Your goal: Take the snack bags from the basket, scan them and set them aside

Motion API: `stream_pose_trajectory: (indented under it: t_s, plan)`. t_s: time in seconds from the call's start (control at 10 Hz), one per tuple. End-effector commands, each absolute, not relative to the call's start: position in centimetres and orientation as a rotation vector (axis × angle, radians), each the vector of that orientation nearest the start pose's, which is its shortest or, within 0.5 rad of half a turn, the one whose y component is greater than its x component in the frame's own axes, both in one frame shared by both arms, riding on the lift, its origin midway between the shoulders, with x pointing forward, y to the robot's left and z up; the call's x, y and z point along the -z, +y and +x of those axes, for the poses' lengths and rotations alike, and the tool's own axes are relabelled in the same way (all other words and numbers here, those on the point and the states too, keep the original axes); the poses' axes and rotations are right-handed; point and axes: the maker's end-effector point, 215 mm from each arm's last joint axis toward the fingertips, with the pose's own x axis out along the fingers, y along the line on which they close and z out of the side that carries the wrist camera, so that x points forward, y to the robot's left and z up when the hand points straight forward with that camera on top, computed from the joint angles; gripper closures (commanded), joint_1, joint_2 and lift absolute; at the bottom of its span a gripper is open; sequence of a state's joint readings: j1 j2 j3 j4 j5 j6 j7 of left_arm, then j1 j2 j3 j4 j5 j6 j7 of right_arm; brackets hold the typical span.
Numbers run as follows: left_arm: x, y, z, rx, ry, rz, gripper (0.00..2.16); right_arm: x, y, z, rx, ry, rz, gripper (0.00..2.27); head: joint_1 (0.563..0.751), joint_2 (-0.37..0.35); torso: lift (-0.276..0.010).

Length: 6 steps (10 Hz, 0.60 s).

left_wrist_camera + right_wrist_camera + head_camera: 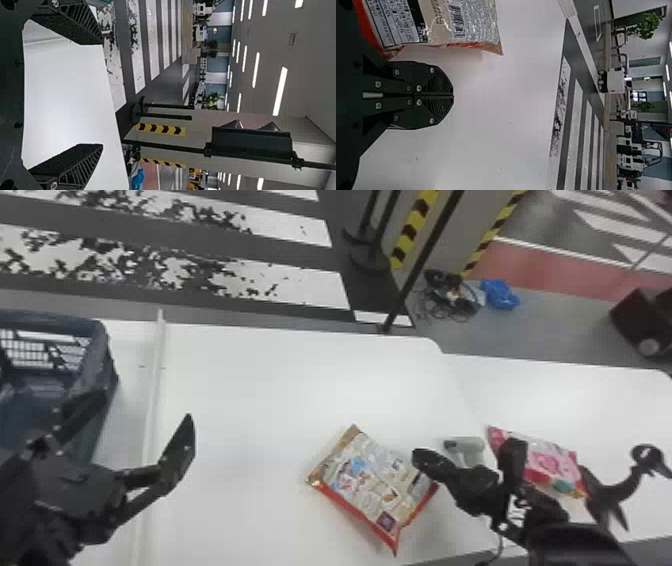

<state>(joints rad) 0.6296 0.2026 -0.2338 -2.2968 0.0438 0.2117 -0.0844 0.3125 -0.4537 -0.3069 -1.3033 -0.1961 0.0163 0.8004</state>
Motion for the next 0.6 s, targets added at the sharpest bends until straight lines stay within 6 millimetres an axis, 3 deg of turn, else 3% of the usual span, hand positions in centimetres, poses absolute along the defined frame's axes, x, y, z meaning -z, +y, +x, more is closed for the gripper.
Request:
stream_pose_trajectory:
  t_s: [0.0,0.3,0.5]
  plan:
    - [32.5,9.1,38.0,0.401,0.137,-0.009,0.07,54.4,-43.5,36.5,-0.421,0.570,-0.031,2.25,0.695,-0.350,-0.075]
    - [32.0,9.1,37.8,0.406,0.122,-0.014,0.07,53.8,-43.8,33.1,-0.376,0.578,0.039,2.25,0.695,-0.350,-0.075]
    - [31.6,9.1,37.9,0.408,0.114,-0.020,0.07,53.4,-42.9,31.4,-0.379,0.594,0.078,2.25,0.695,-0.350,-0.075]
